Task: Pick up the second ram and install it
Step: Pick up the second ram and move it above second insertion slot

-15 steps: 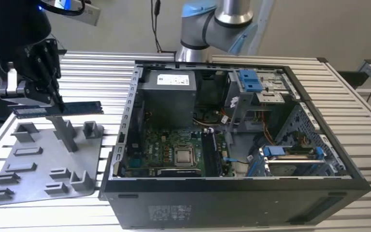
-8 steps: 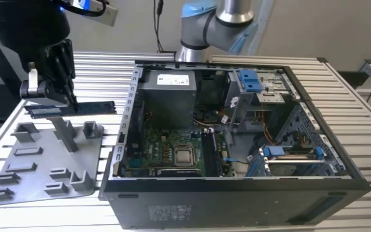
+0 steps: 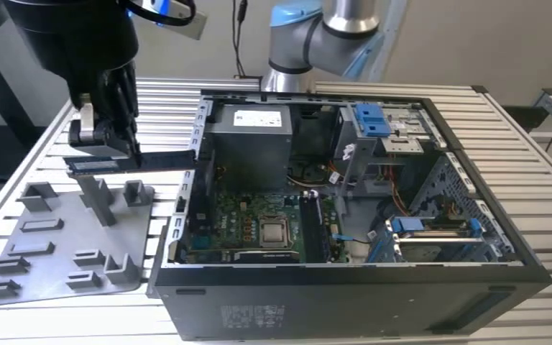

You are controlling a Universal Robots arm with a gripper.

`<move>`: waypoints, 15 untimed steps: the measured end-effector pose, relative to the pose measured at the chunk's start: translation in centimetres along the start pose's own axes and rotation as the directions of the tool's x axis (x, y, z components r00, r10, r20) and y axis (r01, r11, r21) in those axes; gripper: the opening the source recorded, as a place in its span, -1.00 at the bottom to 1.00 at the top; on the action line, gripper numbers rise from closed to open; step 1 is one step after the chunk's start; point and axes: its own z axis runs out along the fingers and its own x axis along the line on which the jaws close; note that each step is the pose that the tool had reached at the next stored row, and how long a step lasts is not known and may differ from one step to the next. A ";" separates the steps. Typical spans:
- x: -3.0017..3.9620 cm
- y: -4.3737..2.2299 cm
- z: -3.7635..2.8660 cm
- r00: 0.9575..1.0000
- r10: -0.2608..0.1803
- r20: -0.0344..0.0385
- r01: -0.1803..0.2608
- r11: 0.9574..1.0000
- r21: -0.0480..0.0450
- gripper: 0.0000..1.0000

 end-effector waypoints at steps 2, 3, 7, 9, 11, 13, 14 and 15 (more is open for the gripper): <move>0.06 -0.67 -0.01 1.000 0.000 0.000 0.000 1.000 0.000 -0.71; 0.09 -1.05 0.00 1.000 0.000 0.000 0.000 1.000 0.000 -0.71; 0.21 -2.37 -0.01 1.000 0.000 0.000 0.000 1.000 0.000 -0.71; 0.26 -3.02 -0.02 1.000 0.000 0.000 0.000 1.000 0.000 -0.71; 0.32 -3.67 -0.02 1.000 0.000 0.000 0.000 1.000 0.000 -0.71; 0.37 -4.27 -0.02 1.000 0.000 0.000 0.000 1.000 0.000 -0.71; 0.40 -4.59 -0.03 1.000 0.000 0.000 0.000 1.000 0.000 -0.71; 0.43 -4.89 -0.03 1.000 0.000 0.000 0.000 1.000 0.000 -0.71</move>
